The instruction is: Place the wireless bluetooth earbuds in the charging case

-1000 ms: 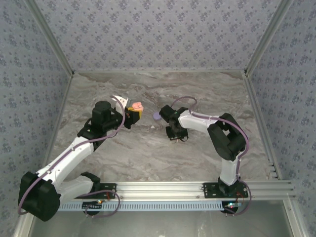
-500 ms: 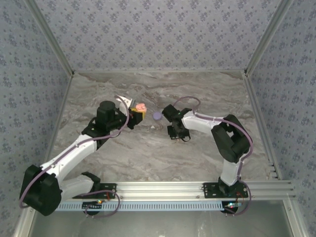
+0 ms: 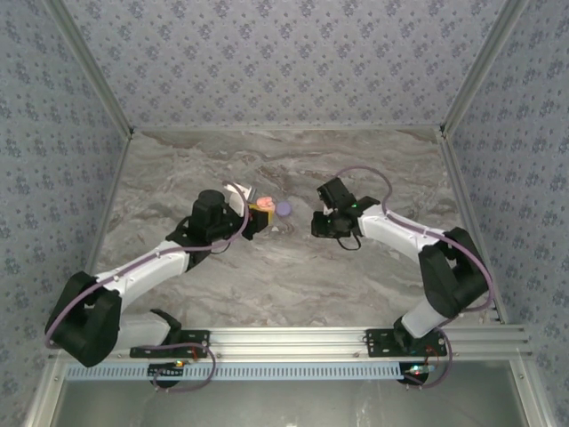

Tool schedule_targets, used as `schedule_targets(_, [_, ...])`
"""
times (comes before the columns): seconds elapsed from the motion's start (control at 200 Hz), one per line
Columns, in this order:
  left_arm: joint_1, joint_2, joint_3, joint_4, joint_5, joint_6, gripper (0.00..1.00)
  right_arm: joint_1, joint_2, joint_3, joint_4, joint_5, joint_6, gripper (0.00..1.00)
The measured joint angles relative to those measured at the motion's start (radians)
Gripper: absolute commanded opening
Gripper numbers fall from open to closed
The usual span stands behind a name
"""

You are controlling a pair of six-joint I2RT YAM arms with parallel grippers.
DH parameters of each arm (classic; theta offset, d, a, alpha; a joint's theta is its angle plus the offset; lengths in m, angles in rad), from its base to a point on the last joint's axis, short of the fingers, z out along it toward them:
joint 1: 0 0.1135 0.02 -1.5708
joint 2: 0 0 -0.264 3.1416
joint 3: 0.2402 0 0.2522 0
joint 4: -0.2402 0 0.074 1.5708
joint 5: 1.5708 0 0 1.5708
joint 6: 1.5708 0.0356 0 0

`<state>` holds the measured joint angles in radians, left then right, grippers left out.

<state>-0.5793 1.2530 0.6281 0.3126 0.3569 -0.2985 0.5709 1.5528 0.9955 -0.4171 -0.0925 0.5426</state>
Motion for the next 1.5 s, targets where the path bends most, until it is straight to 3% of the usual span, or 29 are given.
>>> schedule_targets(0.62, [-0.051, 0.083, -0.051, 0.217, -0.007, 0.029, 0.0, -0.037, -0.22, -0.01, 0.142, -0.164, -0.001, 0.24])
schedule_targets(0.979, [-0.079, 0.11, -0.068, 0.32, 0.018, 0.063, 0.0, 0.014, -0.235, 0.048, 0.187, -0.193, -0.028, 0.24])
schedule_targets(1.499, [-0.105, 0.131, -0.064, 0.343, 0.051, 0.071, 0.0, 0.058, -0.236, 0.09, 0.212, -0.198, -0.05, 0.24])
